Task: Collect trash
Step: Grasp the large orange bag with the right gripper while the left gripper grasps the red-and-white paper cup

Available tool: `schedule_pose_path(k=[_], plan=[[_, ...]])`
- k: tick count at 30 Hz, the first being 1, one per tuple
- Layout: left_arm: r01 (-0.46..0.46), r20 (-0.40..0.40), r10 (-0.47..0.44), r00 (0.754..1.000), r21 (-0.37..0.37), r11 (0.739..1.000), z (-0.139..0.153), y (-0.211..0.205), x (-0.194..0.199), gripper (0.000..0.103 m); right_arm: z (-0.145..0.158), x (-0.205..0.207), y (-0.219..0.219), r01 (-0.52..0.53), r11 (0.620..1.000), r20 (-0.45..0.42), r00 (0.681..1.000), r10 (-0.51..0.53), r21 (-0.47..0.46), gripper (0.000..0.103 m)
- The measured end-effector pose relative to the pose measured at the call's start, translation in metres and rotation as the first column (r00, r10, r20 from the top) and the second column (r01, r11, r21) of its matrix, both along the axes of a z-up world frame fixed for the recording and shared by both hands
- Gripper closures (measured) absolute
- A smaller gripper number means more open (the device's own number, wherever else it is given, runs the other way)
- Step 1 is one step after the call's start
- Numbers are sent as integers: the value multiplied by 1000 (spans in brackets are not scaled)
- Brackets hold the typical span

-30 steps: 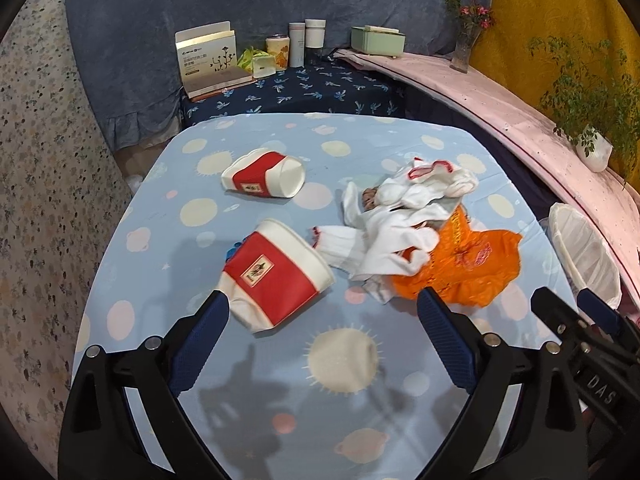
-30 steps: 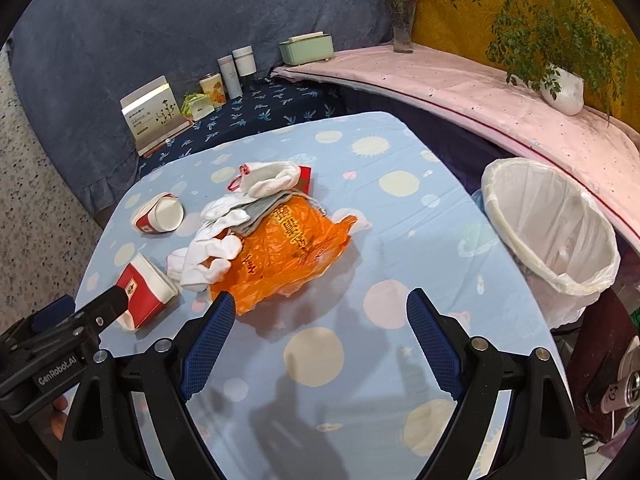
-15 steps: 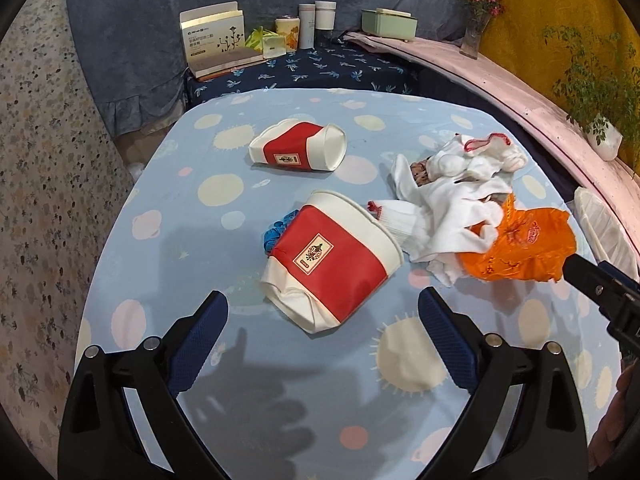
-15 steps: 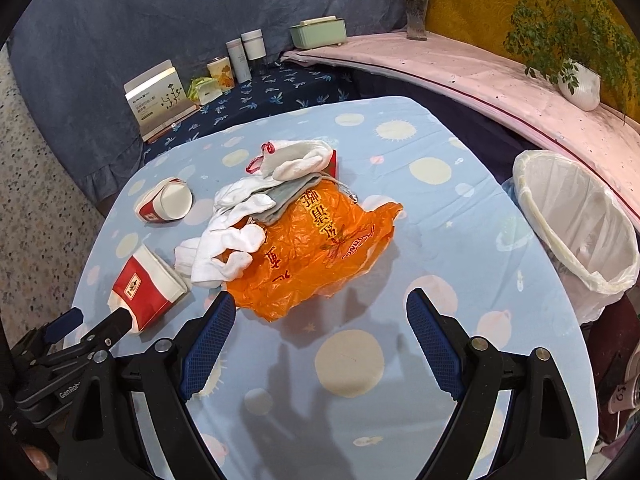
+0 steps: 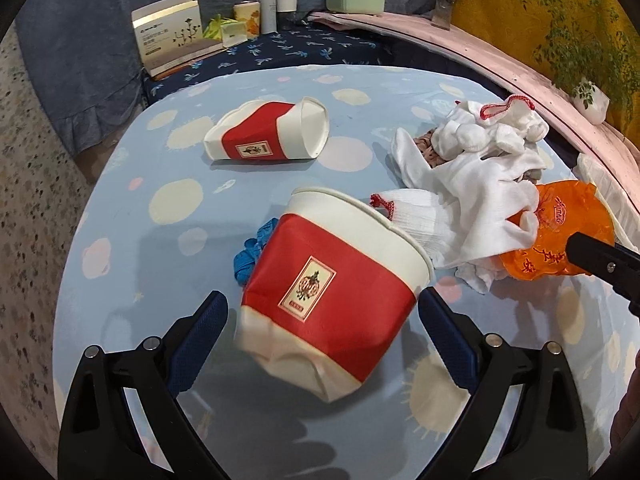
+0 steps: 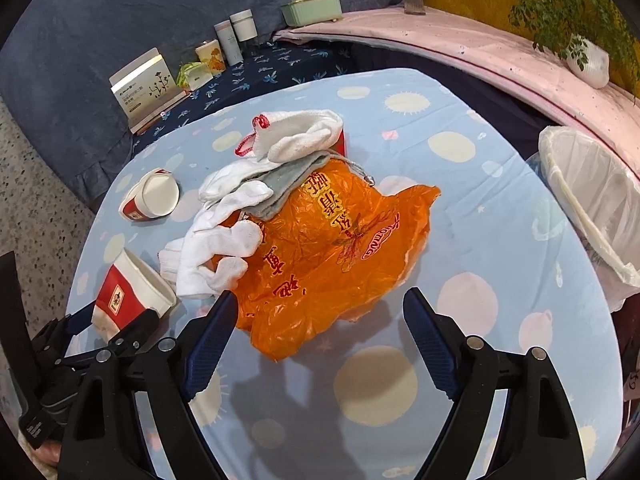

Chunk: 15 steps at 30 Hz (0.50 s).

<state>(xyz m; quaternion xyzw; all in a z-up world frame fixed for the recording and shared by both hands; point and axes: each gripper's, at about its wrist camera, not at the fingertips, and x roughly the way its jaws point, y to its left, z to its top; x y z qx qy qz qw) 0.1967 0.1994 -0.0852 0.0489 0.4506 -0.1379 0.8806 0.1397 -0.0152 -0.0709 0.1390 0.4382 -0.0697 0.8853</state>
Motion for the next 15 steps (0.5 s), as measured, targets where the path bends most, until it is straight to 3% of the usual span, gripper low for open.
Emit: schedule_pose_path(k=[5,6,7,10,14,15], plan=[[29,-35,-30,999,-32,999,-9,-8,6,12,-5,9,-1,6,999,-11,1000,-5,41,27],[34,-37,-35,999,-32,999,-10,-10,6,16,-5,10,-2,7,999,-11,1000,-7,45,27],[41,-48,-43,998,-35,999,-13,-12,6,27,-6,11,-2,11,999,-10,1000,-10,46,30],[27,-48,-28,998,-22,999,-14,-14,3,37,-8,14,-4,16,999,-18,1000,-15,52,43],[21,-58,-23,998,-38,999,-10,-17,-3,40,-16,13,-7,15,996,-40,999,-12,85,65],[16,-57,-18,998,-34,999,-9,-18,-6,41,-16,12,-7,14,996,-44,999,-10,85,66]])
